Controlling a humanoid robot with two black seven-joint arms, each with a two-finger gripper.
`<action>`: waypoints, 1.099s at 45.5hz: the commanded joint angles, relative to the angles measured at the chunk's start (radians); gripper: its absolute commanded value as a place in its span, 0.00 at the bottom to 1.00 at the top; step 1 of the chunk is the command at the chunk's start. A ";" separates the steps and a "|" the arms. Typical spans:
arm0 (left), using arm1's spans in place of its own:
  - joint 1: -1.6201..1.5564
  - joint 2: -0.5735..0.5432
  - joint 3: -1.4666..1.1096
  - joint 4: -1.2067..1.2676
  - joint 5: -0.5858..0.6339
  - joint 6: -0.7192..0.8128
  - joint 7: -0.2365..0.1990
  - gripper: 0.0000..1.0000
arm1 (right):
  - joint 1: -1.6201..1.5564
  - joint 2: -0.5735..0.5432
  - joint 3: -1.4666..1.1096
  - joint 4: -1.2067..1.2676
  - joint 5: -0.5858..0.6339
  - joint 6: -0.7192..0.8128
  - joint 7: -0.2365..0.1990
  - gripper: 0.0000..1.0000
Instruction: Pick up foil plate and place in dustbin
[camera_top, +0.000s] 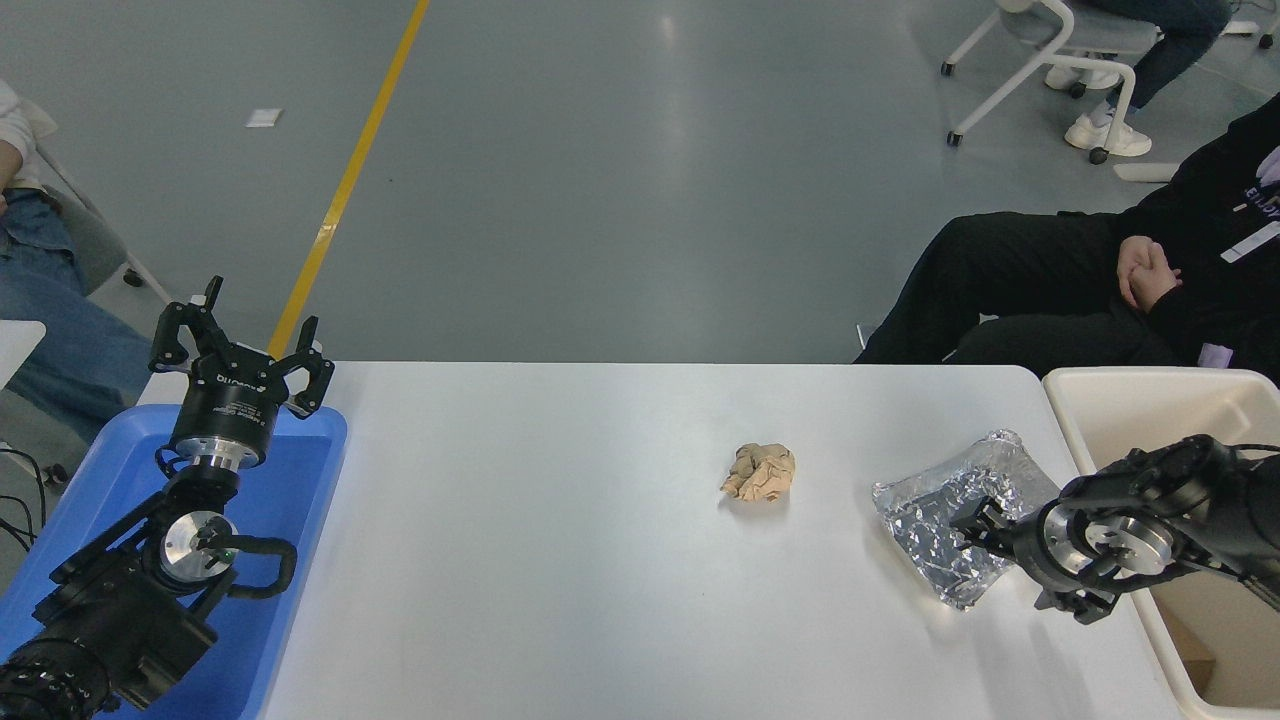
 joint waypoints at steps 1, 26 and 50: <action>0.000 0.000 0.001 0.001 0.000 0.000 0.000 0.99 | -0.027 -0.002 0.018 -0.035 0.030 -0.001 -0.004 0.59; 0.000 0.000 0.000 0.000 0.000 0.000 0.000 0.99 | -0.023 -0.038 0.010 0.001 0.061 0.024 -0.004 0.00; 0.000 0.000 0.000 0.000 0.000 0.000 0.002 0.99 | 0.123 -0.163 -0.059 0.105 0.045 0.145 -0.002 0.00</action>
